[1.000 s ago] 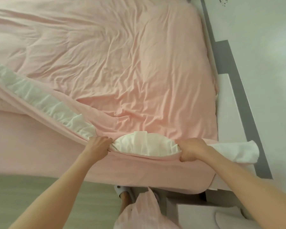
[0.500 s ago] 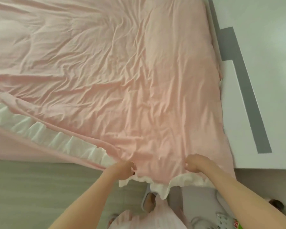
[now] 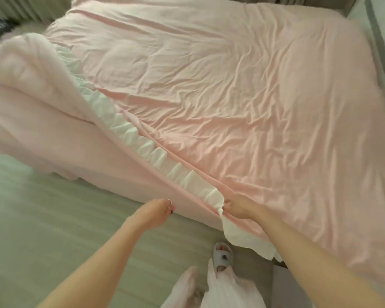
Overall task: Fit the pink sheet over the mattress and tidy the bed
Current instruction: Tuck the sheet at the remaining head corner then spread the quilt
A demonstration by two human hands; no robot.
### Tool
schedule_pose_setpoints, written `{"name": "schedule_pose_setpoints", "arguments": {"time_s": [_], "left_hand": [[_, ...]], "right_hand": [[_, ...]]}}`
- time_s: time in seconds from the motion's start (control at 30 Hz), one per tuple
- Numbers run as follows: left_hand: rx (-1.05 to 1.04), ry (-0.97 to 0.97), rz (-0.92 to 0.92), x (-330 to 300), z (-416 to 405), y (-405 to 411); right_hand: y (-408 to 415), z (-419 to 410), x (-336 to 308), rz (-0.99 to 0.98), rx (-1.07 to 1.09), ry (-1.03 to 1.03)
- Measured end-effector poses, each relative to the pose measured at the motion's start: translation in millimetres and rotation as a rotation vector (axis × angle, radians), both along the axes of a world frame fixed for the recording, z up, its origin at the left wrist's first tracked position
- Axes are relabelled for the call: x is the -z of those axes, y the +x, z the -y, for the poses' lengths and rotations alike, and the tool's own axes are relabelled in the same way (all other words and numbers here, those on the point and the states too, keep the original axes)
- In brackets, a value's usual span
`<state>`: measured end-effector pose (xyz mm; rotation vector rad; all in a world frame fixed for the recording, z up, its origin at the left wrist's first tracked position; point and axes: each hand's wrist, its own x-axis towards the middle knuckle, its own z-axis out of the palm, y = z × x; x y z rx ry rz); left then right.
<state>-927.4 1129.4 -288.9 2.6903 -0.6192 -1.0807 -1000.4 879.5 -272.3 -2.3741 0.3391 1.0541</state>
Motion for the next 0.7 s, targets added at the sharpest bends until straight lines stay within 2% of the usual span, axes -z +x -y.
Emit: {"name": "schedule_pose_setpoints", "arguments": {"time_s": [0.27,0.43,0.57,0.7], "left_hand": [[0.02,-0.048,0.177,-12,-74,108],[0.123,0.098,0.333,-12,-103,206],[0.181,0.189,0.439,-8,-134,295],[0.338,0.241,0.626,-6,-155,352]], "right_hand": [[140,-87,11,0.18,-0.118,-0.036],[247,-136,26,0.25,-0.121,-0.045],[322,-178,33,0.259,-0.123,0.029],[359,-207,44,0.235,-0.137,-0.001]]}}
